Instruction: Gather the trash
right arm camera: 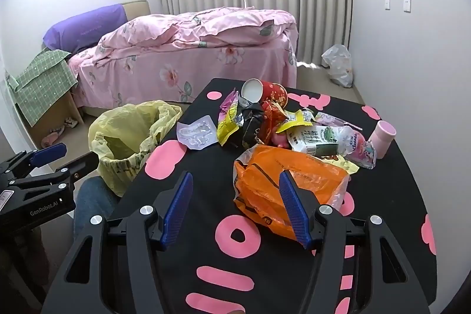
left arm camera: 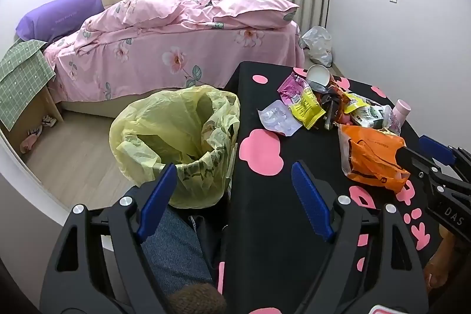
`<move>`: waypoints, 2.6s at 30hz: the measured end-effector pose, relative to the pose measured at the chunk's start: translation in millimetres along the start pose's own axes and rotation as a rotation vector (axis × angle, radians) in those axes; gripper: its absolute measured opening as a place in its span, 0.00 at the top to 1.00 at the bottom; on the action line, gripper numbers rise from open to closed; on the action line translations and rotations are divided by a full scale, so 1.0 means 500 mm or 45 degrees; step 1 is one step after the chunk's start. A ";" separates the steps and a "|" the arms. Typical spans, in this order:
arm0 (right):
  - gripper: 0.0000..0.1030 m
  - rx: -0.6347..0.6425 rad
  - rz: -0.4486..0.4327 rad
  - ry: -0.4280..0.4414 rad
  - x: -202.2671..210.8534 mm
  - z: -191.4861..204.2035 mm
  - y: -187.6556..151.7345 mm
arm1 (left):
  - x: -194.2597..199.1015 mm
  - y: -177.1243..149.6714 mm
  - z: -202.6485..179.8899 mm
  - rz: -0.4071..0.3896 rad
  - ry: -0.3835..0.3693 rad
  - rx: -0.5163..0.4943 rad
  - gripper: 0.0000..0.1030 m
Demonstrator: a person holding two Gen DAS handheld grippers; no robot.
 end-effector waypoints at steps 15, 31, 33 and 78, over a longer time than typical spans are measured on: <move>0.44 0.011 -0.012 -0.018 0.003 -0.003 0.004 | 0.008 0.014 -0.001 -0.036 0.000 0.011 0.26; 0.44 0.010 -0.032 -0.015 0.010 -0.004 0.005 | 0.028 0.016 -0.001 -0.057 -0.010 -0.004 0.26; 0.44 0.012 -0.032 -0.016 0.009 -0.004 0.005 | 0.027 0.015 -0.002 -0.056 -0.010 -0.004 0.26; 0.44 0.013 -0.023 -0.018 0.004 -0.004 -0.001 | 0.015 0.003 0.000 -0.042 -0.013 -0.001 0.26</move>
Point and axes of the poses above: each gripper's, at about its wrist camera, not at the fingertips, and x roughly against the way its jaws point, z to its left, y to its top, the point moved 9 cm from there along -x, roughly the way its jaws point, and after that the axes turned 14 degrees about x, right-handed, at the moved point
